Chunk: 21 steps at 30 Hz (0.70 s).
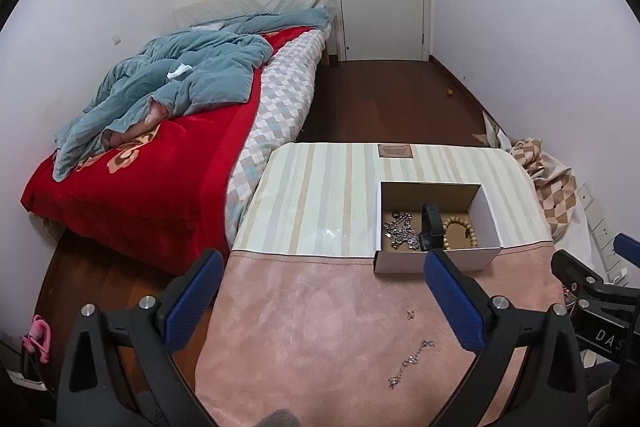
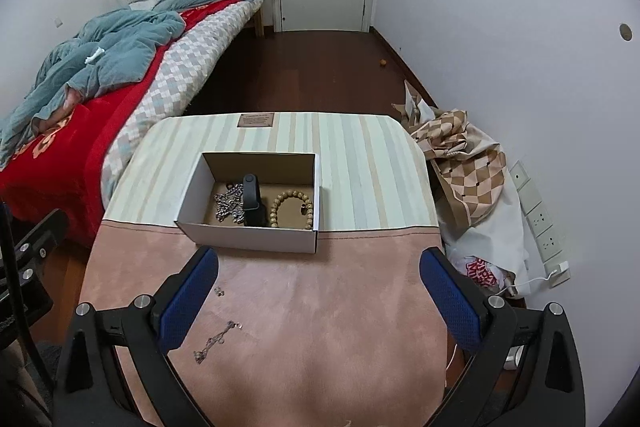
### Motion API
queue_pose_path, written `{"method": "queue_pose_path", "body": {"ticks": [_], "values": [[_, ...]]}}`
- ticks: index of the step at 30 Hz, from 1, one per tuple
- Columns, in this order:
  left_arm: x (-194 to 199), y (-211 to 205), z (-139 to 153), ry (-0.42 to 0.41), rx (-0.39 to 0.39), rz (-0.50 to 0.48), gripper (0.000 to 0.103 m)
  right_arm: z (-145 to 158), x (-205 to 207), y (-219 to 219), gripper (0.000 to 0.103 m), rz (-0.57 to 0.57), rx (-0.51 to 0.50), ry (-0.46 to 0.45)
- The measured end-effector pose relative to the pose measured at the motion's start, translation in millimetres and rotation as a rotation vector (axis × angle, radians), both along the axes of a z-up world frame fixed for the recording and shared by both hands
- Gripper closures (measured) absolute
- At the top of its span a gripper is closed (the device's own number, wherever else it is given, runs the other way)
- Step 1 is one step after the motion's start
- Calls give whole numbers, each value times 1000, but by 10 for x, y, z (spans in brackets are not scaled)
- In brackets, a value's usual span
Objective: Organize jewelry
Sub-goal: 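Open both grippers inside the white box and withdraw them over the table, then reach the right gripper to the silver chain and grasp it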
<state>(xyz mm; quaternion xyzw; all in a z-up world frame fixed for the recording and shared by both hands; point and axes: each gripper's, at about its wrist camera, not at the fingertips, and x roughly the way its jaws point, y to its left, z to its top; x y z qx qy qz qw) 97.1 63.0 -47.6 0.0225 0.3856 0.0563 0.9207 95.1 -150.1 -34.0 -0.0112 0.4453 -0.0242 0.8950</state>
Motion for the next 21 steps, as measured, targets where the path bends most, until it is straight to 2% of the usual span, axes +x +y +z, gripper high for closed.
{"method": "queue_pose_path", "body": {"ticks": [5, 9, 16, 20, 21], "values": [[-69, 1, -46, 12, 13, 30, 1, 52, -117, 3, 1, 5, 24, -6], [-80, 65, -278, 51, 59, 88, 1, -152, -135, -24, 1, 30, 97, 36], [-35, 353, -1105, 207, 174, 204, 1, -1181, -67, 29, 2, 67, 222, 231], [4, 570, -1440, 286, 204, 260, 1, -1694, -93, 267, 16, 101, 269, 317], [7, 635, -1498, 300, 212, 273, 1, -1769, -120, 348, 17, 116, 268, 326]]}}
